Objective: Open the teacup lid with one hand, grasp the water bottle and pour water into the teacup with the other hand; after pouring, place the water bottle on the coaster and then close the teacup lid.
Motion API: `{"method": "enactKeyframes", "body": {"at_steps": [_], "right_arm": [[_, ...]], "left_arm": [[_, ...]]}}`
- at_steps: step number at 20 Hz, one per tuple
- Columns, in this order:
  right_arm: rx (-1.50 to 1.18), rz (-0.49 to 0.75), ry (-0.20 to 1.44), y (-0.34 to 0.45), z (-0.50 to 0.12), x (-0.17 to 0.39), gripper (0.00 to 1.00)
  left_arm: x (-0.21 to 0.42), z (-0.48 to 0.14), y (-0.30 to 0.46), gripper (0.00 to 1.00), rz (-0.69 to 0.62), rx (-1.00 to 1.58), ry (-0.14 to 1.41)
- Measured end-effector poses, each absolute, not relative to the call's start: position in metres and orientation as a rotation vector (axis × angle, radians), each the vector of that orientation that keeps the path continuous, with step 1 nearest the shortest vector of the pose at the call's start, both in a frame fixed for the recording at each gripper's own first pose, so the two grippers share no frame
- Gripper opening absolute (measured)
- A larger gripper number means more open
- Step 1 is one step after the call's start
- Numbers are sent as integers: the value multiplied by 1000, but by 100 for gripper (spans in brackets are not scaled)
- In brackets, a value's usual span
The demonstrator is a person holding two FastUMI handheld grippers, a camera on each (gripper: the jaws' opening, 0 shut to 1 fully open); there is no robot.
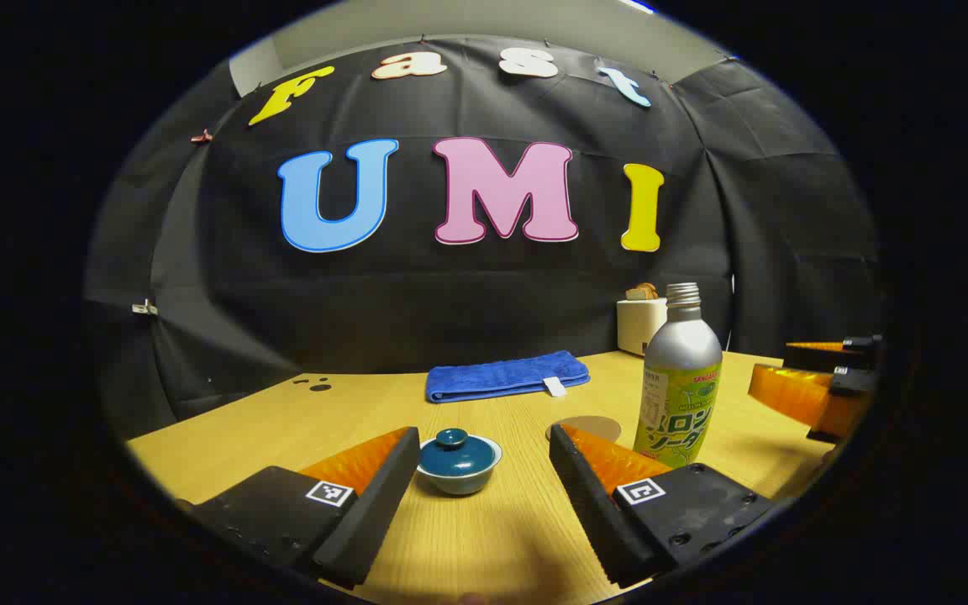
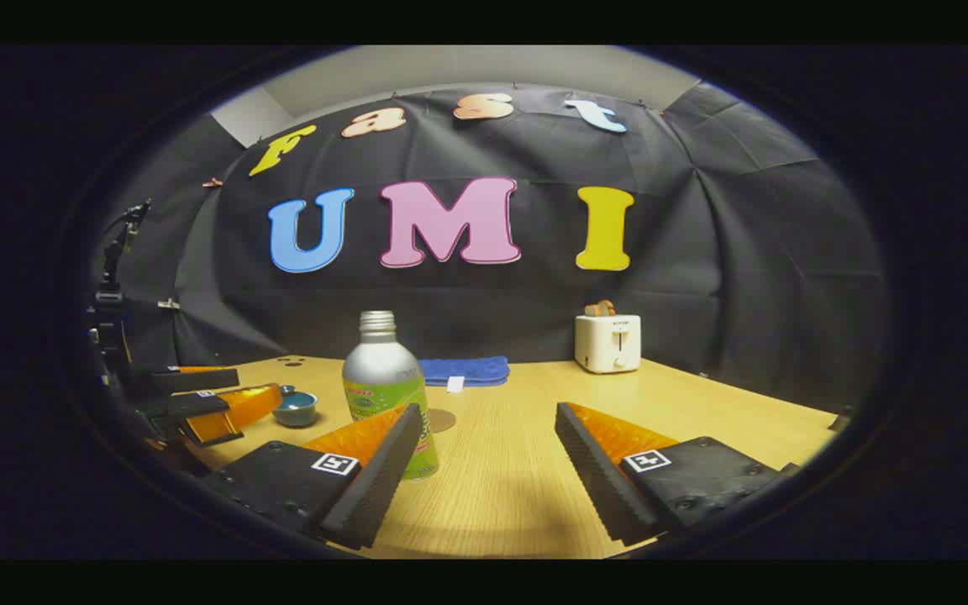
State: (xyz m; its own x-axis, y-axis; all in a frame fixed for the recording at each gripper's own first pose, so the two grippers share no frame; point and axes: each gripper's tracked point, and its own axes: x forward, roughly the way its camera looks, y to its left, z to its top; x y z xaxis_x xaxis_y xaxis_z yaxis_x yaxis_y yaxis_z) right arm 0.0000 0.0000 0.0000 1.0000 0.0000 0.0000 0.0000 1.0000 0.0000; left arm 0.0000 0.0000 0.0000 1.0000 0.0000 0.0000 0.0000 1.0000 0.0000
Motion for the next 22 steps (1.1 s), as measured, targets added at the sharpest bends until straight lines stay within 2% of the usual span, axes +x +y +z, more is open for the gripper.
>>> {"method": "enactKeyframes", "body": {"at_steps": [1,2,22], "right_arm": [[-5,0,6,2,-3,1,92],[-11,0,8,2,-2,4,99],[-12,17,10,2,-3,12,99]], "left_arm": [[2,0,0,98,-10,-26,-2],[3,-2,3,98,-7,-31,-2],[7,-3,11,98,16,-36,-3]]}}
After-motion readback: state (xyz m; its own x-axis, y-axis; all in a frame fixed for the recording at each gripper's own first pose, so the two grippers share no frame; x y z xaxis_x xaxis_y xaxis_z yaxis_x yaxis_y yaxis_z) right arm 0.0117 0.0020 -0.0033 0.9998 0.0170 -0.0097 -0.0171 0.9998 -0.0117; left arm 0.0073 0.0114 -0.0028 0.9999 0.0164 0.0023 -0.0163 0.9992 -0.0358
